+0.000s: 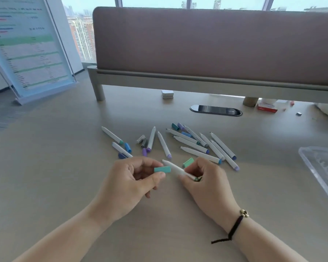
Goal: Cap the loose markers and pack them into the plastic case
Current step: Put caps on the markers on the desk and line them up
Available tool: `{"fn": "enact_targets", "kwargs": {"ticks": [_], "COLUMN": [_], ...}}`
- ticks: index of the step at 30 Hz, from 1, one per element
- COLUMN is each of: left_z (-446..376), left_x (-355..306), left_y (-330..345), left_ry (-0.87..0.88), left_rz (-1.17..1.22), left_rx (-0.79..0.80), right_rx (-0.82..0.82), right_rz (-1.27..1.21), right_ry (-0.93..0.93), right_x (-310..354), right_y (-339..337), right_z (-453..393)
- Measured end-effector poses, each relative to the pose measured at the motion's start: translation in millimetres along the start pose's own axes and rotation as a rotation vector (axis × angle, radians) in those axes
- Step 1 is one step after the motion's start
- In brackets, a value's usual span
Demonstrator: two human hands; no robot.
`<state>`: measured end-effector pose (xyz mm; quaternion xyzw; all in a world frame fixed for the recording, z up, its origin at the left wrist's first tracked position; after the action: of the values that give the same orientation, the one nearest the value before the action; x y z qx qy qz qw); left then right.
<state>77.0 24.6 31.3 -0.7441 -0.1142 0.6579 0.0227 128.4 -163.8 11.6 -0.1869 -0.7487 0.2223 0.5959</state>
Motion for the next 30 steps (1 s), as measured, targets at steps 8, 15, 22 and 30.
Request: {"fn": "enact_targets", "kwargs": {"ticks": [8,15,22,30], "left_z": [-14,-17,-12,-12], "left_x": [31,65,74,72], "left_y": [-126,-162,-180,-181], "left_ry": [-0.037,-0.14,-0.127,-0.133], "left_rz": [-0.193,0.037,0.137,0.125], "left_rx": [-0.311,-0.425,-0.513,-0.515], "right_rx": [0.114,0.202,0.298,0.246], "right_rz": [0.48,0.41,0.513,0.402], "right_ry": [-0.22,-0.329,-0.129,-0.113], "right_x": [56,126,121,117], "right_y": [66,147,216,210], "right_z": [-23,-72,-140,-147]}}
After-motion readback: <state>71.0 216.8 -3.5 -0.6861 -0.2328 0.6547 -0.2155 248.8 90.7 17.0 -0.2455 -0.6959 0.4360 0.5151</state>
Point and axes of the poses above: each hand's wrist, its own z-axis away from the middle knuckle, its own y-axis out of the palm, x = y × z, the point moved 10 cm from there along -z, towards the middle knuckle, and after that the axes turned 2 degrees about -z, right-handed, at the moved point
